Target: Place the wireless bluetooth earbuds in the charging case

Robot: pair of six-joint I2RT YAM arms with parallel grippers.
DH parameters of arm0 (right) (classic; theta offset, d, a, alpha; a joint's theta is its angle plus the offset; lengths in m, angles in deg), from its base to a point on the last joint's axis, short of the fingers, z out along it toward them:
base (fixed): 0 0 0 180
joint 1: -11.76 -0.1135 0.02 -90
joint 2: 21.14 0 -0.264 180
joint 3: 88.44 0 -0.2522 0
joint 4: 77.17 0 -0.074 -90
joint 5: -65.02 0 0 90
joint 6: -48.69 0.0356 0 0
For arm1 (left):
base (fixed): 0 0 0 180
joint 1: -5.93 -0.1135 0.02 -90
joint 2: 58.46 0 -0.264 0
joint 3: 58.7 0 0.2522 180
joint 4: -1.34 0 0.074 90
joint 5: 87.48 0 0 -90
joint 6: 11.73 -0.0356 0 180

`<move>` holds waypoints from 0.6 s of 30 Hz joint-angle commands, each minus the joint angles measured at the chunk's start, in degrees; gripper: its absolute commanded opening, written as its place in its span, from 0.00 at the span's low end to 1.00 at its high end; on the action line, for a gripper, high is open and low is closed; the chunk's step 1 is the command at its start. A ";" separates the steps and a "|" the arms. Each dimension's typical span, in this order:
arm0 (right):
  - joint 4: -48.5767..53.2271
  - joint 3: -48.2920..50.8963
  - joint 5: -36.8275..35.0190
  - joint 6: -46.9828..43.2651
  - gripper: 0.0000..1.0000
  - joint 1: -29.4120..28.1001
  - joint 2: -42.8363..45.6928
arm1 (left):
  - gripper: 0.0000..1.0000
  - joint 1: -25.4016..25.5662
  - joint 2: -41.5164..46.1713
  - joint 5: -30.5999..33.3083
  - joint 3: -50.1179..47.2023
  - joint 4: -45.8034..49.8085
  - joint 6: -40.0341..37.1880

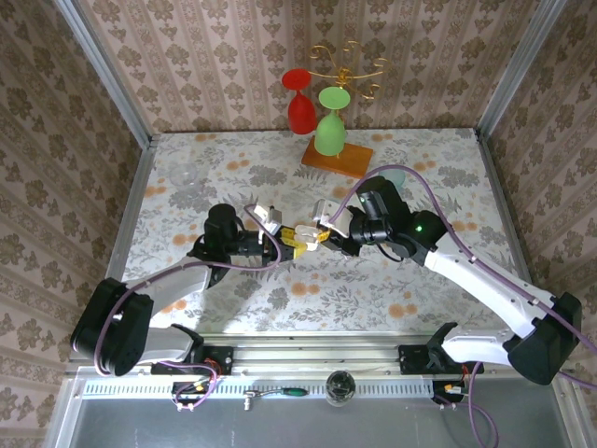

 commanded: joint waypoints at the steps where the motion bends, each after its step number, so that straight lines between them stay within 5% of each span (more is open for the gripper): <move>1: 1.52 -1.38 0.72 -2.23 0.18 -0.81 -0.93 | 0.00 0.29 -0.45 -1.70 1.98 -2.58 1.60; 18: 4.43 -2.37 -3.81 -6.09 0.18 -1.15 -2.23 | 0.00 0.29 -0.97 -2.10 2.33 -5.03 3.50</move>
